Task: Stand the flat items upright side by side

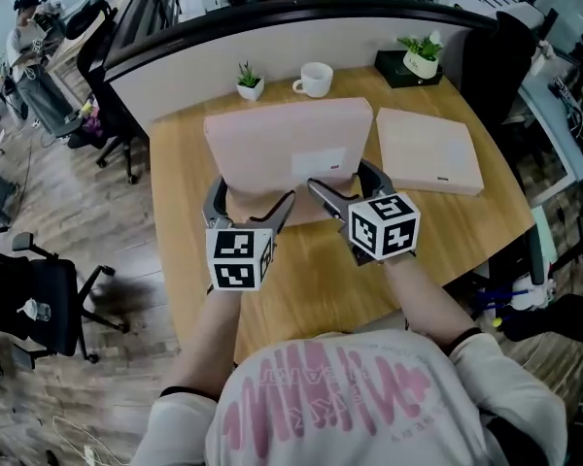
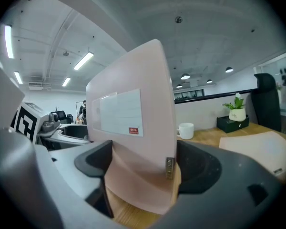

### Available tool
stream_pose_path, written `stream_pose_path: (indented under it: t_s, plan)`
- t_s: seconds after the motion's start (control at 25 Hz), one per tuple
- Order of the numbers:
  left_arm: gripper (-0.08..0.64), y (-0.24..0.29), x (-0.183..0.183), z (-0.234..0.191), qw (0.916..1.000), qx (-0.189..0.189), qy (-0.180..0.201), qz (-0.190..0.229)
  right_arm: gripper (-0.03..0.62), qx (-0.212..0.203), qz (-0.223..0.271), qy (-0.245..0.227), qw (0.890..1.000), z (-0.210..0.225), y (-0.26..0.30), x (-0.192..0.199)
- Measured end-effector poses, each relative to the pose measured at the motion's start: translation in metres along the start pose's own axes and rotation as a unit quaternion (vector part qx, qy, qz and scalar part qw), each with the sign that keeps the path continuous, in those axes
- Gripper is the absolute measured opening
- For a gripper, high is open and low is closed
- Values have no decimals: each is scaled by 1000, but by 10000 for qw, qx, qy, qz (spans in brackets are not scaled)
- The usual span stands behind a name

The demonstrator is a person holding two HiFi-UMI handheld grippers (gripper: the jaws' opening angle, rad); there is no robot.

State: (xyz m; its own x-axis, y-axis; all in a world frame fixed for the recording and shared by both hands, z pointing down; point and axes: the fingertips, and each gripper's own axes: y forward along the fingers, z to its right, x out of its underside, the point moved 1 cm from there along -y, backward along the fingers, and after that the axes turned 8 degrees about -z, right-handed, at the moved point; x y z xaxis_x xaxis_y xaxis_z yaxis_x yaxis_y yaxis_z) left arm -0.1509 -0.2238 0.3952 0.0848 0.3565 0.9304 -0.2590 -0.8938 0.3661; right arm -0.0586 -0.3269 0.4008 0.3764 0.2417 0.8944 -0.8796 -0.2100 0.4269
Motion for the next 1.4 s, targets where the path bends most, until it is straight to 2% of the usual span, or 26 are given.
stream_pose_path:
  t_s: [0.16, 0.4, 0.64, 0.92, 1.4]
  plan:
    - [509, 23, 5, -10, 9999, 37, 65, -149, 417, -58, -82, -36, 9999, 16, 26, 0]
    - [497, 34, 12, -18, 9992, -141, 284, -234, 417, -119, -132, -246, 9995, 22, 41, 0]
    - [477, 25, 15, -18, 9989, -159, 351, -277, 417, -119, -269, -905, 9955, 20, 37, 9]
    - [482, 20, 19, -15, 9984, -95, 431, -339, 419, -306, -436, -994, 9936, 19, 34, 15]
    - [485, 21, 29, -13, 9986, -322, 44, -420, 425, -649, -342, -859, 9936, 26, 31, 13]
